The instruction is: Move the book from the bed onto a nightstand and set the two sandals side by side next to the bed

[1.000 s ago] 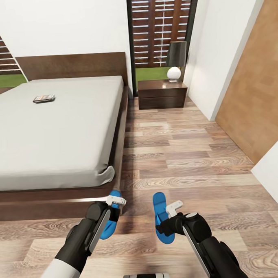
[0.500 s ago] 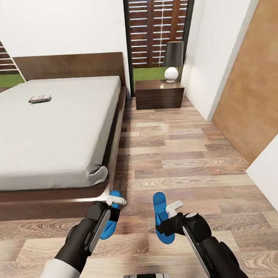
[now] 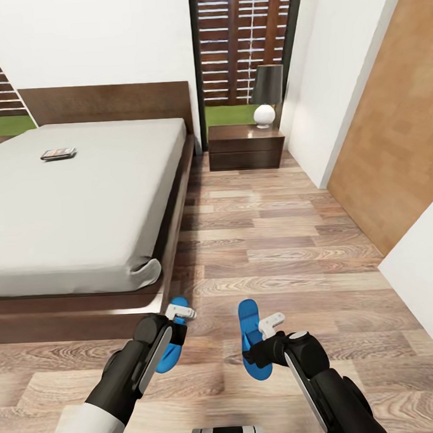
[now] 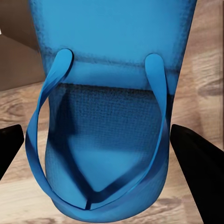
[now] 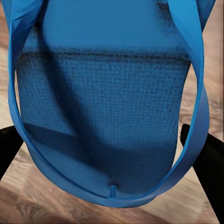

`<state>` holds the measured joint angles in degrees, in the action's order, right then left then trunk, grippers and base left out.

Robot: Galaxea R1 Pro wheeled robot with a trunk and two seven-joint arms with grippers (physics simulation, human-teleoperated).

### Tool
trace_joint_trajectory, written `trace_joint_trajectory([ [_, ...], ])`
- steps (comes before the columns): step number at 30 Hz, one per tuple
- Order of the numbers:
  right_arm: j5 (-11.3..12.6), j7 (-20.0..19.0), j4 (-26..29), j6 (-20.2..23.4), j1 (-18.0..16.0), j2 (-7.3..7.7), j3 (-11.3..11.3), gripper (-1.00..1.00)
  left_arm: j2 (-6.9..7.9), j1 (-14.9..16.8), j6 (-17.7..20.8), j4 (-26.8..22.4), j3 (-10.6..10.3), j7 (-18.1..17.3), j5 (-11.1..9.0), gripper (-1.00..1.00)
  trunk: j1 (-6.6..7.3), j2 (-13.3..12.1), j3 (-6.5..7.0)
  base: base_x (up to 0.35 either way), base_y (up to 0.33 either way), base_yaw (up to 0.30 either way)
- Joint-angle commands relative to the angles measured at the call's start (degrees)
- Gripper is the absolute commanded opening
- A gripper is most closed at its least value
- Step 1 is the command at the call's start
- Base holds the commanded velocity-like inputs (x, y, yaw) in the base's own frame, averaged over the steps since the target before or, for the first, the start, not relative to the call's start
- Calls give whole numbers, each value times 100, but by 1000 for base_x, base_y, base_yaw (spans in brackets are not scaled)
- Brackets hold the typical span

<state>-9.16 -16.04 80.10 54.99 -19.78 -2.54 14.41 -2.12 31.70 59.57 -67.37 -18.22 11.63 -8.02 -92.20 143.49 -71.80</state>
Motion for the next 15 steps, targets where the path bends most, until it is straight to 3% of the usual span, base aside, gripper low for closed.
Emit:
trace_joint_trajectory([
  [1, -60, -47, 5, 20, -4, -1, 0, -100, 1, 3, 20, -5, -6, 59, -59, -100, 1, 2, -4, 0, -89, 0],
  [15, -56, -48, 5, 20, -2, -1, 0, -100, 1, 3, 16, -5, -6, 58, -59, -100, 1, 2, -4, 0, -81, 0],
])
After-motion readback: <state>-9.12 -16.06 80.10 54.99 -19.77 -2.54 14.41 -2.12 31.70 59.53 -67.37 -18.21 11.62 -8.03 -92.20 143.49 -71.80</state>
